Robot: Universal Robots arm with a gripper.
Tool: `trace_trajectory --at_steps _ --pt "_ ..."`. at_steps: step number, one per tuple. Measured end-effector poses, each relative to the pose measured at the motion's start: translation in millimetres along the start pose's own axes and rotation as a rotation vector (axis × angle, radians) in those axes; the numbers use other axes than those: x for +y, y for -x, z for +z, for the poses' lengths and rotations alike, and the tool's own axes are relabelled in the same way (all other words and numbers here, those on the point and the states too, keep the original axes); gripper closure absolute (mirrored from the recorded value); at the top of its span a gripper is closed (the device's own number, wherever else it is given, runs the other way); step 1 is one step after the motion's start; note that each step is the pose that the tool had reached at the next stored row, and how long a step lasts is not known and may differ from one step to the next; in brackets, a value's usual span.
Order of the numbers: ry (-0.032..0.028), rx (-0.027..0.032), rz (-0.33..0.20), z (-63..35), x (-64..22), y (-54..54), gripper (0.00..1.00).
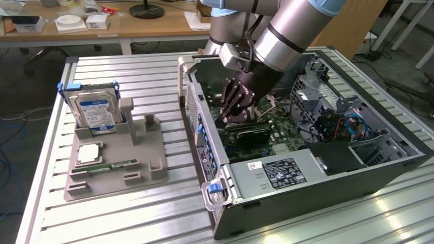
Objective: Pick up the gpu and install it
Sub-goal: 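Press down on the gpu until it lock into place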
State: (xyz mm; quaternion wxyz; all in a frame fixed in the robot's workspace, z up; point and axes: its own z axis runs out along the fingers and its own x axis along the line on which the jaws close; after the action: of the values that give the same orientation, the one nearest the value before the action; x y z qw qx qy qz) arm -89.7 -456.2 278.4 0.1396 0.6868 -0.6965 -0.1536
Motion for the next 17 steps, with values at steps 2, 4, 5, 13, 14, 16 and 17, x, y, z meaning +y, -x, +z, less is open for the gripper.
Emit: trace_trajectory --at_steps 2,4,5,13,14,16,17 --pt "-0.0005 -0.0004 0.000 0.2 -0.2 0.3 0.90" --pt "-0.0134 0.0003 -0.002 1.1 -0.3 1.3 0.90" --pt "-0.0219 0.0009 -0.004 1.6 -0.5 1.9 0.90" --pt "-0.1144 0.0068 -0.021 3.7 -1.3 6.2 0.90" --pt "-0.1288 0.0078 -0.024 3.8 -1.4 6.6 0.90" --pt "-0.1561 0.0098 -0.030 4.2 -1.5 7.3 0.90" --pt "-0.1700 0.0108 -0.032 4.3 -1.5 7.6 0.90"
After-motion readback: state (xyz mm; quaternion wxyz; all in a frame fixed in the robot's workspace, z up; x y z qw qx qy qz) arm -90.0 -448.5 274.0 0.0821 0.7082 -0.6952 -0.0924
